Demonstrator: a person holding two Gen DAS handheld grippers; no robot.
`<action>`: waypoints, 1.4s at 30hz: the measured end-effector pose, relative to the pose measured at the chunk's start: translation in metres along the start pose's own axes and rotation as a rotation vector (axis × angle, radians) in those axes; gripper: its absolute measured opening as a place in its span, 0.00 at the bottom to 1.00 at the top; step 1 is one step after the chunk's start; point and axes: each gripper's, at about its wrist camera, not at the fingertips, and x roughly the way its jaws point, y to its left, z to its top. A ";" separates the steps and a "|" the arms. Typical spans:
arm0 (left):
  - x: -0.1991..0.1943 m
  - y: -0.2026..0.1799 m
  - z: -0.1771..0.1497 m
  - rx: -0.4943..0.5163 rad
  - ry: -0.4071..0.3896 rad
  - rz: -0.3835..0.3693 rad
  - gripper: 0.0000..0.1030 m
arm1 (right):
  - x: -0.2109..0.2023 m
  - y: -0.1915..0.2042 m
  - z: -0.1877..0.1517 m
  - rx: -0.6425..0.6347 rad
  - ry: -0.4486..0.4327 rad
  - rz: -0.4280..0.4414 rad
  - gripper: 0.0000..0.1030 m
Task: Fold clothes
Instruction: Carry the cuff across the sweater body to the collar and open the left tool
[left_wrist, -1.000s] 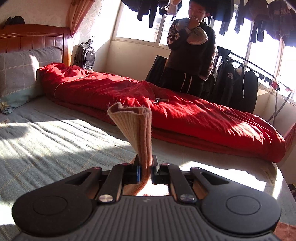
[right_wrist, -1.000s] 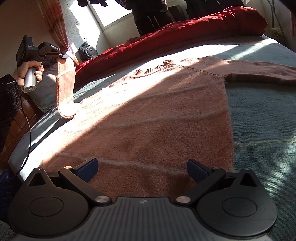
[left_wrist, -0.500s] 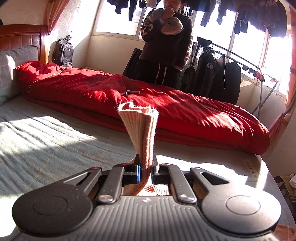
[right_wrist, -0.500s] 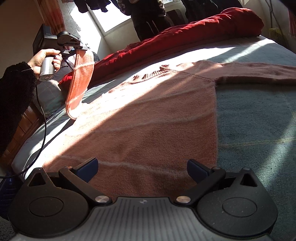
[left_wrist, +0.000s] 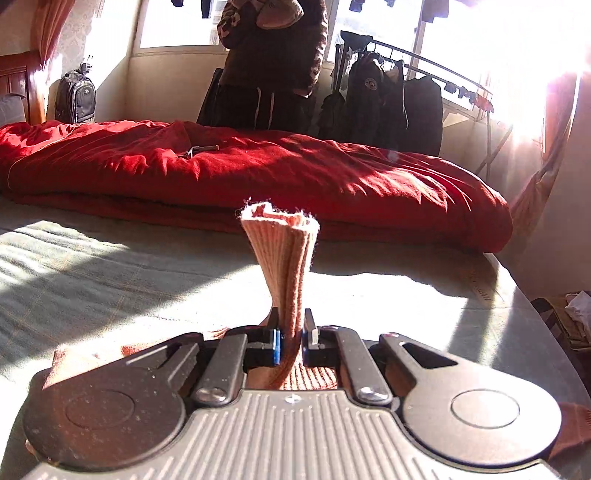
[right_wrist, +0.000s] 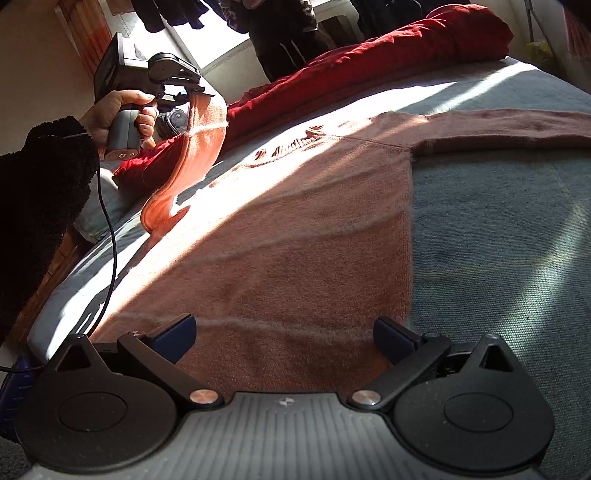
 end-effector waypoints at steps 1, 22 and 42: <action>0.003 -0.004 -0.002 0.007 0.007 -0.004 0.07 | 0.000 0.000 0.000 0.001 0.000 0.003 1.00; 0.043 -0.043 -0.048 0.116 0.144 -0.004 0.09 | 0.000 -0.002 -0.001 -0.002 0.010 0.009 1.00; 0.008 -0.018 -0.064 0.210 0.217 -0.042 0.81 | -0.002 0.010 0.000 0.006 0.022 -0.042 1.00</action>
